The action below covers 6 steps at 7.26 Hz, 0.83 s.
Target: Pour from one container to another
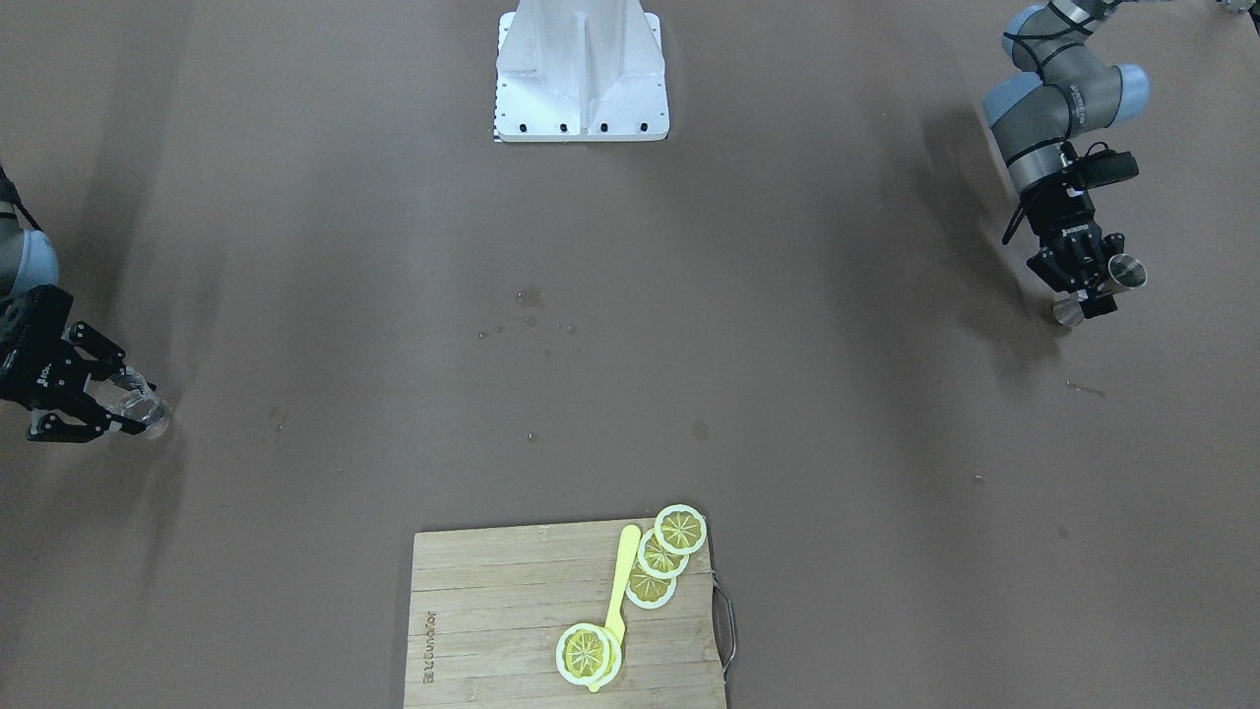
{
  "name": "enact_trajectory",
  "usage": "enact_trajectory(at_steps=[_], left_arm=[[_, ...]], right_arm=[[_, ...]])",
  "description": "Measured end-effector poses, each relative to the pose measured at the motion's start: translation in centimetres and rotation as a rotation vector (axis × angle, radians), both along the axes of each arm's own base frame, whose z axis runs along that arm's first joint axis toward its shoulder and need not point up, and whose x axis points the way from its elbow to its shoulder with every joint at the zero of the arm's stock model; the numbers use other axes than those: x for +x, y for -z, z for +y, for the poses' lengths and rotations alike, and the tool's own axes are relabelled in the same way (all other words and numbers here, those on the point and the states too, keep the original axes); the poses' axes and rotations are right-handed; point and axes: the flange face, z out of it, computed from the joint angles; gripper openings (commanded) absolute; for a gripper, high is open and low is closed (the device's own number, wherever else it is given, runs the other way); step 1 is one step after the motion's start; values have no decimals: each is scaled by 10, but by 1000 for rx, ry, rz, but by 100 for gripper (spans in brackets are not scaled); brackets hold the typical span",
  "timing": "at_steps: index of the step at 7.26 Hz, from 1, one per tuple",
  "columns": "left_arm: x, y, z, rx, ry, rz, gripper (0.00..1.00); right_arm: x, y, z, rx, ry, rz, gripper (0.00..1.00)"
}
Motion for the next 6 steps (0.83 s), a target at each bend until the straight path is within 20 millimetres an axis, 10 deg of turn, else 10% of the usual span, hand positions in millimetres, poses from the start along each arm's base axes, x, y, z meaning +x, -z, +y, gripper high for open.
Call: enact_trajectory(at_steps=[1, 2, 6], left_arm=[[0, 1, 0, 0, 0, 2, 48], [0, 1, 0, -1, -1, 3, 99], [1, 3, 0, 2, 0, 2, 99]], right_arm=[[0, 1, 0, -1, 0, -1, 100], [0, 1, 0, -1, 0, -1, 100], [-1, 7, -2, 12, 8, -15, 100]])
